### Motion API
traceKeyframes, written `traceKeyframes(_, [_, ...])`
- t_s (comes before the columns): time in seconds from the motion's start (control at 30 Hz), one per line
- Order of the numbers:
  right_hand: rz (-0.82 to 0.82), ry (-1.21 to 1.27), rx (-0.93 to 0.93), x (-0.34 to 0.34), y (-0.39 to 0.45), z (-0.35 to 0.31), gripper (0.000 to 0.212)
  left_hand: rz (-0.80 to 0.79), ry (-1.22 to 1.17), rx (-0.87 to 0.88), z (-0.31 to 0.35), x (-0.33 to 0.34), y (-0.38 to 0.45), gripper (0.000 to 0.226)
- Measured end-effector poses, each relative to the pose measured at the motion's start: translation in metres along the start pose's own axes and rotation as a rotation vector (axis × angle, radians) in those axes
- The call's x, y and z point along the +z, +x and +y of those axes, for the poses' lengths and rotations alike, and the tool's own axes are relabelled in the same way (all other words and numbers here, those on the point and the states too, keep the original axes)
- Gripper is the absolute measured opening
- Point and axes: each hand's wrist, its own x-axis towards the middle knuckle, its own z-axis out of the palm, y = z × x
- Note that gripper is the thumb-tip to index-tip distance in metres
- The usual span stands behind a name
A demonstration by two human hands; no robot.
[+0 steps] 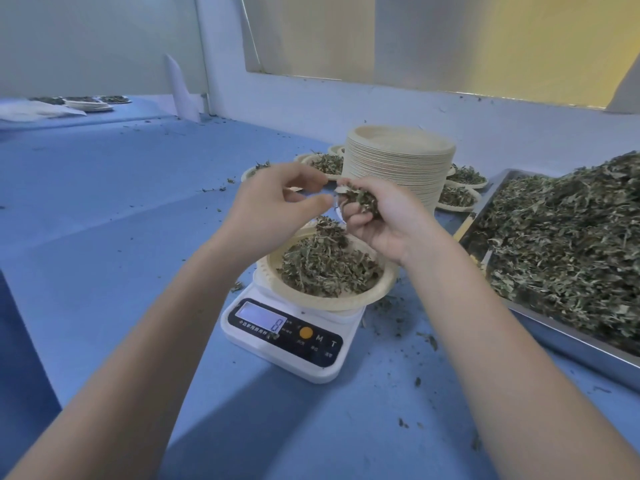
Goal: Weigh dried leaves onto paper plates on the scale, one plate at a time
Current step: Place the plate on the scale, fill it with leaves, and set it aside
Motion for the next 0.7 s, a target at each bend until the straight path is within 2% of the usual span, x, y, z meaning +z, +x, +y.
traceKeyframes(0.1, [0.001,0.024,0.009,-0.005,0.002,-0.005,0.021,0.016,0.059,-0.033,-0.009,0.002,0.000,0.014])
traceKeyframes(0.2, [0.037,0.010,0.006,-0.010,0.002,-0.008,0.021,-0.014,0.265,-0.061,-0.020,0.003,0.004,0.019])
traceKeyframes(0.3, [0.068,0.047,-0.002,-0.014,0.002,-0.011,0.024,-0.191,0.503,-0.124,-0.027,0.007,0.012,0.041])
traceKeyframes(0.37, [0.074,0.075,0.003,-0.016,0.003,-0.013,0.024,-0.298,0.562,-0.150,-0.028,0.014,0.018,0.053])
traceKeyframes(0.43, [0.065,0.083,0.005,-0.017,0.003,-0.014,0.023,-0.346,0.564,-0.147,-0.026,0.019,0.023,0.056])
traceKeyframes(0.53, [0.056,0.072,-0.008,-0.018,0.002,-0.015,0.021,-0.369,0.539,-0.119,-0.023,0.025,0.027,0.048])
traceKeyframes(0.7, [0.058,0.075,-0.009,-0.019,0.002,-0.016,0.020,-0.286,0.520,-0.006,-0.018,0.027,0.029,0.014])
